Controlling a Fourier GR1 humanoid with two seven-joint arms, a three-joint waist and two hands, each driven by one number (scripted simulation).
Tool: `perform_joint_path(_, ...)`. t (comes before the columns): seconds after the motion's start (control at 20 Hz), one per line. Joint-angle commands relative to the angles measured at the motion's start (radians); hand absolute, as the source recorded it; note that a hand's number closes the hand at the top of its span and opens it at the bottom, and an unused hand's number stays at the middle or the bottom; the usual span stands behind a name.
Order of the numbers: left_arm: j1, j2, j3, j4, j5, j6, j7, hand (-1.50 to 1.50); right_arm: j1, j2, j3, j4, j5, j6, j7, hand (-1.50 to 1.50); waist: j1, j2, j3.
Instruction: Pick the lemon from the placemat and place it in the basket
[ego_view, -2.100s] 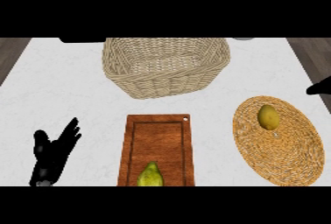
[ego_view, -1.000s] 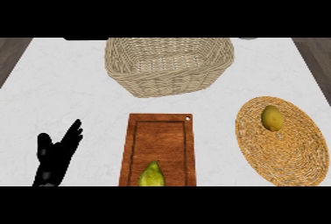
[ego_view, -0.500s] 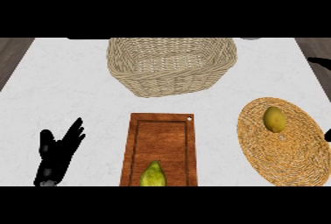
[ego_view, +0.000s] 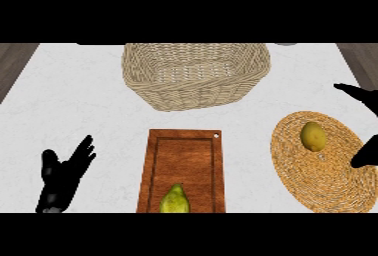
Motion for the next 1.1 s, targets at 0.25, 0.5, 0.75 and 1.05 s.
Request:
perform_joint_path(0.25, 0.071, -0.006, 0.006, -0.002, -0.008, -0.026, 0.031, 0.00, 0.034, 0.100, 0.014, 0.069, 0.133, -0.097, -0.089, -1.50, 0.002, 0.006, -0.007)
perform_joint_path(0.5, 0.047, -0.021, 0.018, -0.003, -0.030, -0.017, 0.050, 0.00, 0.012, 0.127, 0.003, 0.117, 0.181, -0.075, -0.108, -1.50, 0.001, 0.006, -0.007)
perform_joint_path(0.75, 0.011, 0.001, 0.064, 0.038, -0.022, -0.045, 0.048, 0.00, 0.031, 0.199, 0.014, 0.170, 0.248, -0.169, -0.170, -1.50, -0.001, 0.006, -0.007)
perform_joint_path(1.05, 0.006, -0.038, 0.049, 0.024, -0.038, -0.041, 0.061, 0.00, -0.013, 0.217, 0.011, 0.306, 0.320, -0.195, -0.241, -1.50, 0.002, 0.007, -0.007)
